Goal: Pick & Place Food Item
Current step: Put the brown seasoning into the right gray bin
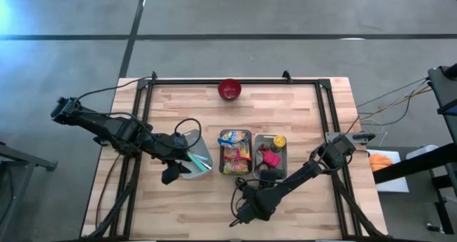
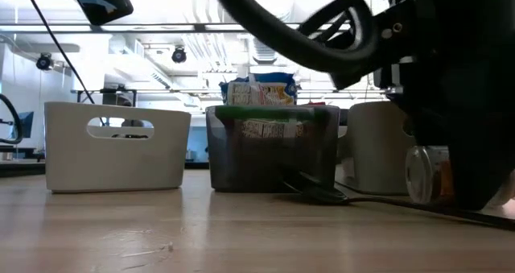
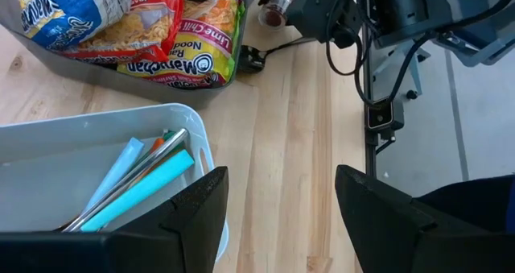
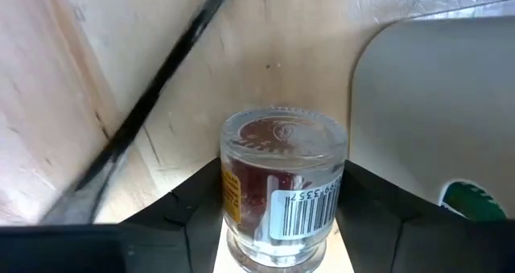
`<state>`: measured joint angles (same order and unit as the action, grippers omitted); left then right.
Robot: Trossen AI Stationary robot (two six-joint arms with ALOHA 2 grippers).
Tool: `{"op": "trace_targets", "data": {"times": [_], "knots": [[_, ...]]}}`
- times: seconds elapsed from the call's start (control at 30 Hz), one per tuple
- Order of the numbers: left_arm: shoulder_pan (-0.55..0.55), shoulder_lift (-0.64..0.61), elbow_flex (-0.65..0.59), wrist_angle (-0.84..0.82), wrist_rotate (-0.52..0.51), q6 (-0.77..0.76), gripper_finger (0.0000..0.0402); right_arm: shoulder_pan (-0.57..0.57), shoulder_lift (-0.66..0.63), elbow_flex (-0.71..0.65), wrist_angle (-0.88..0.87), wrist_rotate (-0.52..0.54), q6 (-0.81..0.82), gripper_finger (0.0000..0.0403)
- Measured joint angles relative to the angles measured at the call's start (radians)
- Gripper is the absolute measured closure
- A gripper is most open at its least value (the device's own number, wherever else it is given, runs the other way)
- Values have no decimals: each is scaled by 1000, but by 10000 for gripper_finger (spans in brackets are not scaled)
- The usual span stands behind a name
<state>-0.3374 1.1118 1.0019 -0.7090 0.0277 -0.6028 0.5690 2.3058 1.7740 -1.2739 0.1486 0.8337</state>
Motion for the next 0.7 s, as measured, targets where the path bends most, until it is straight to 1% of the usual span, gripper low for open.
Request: {"op": "trace_targets", "data": {"times": [0.2, 0.5, 0.6, 0.7], "knots": [[0, 0, 0, 0, 0, 0, 170, -1, -7, 17, 21, 0, 38, 217], [0, 0, 0, 1, 0, -3, 170, 13, -50, 55, 88, 3, 193, 217], [0, -1, 0, 2, 0, -3, 170, 29, -88, 82, 95, 46, 267, 217], [0, -8, 0, 9, -11, -3, 170, 48, -117, 103, 91, 126, 359, 217]]}}
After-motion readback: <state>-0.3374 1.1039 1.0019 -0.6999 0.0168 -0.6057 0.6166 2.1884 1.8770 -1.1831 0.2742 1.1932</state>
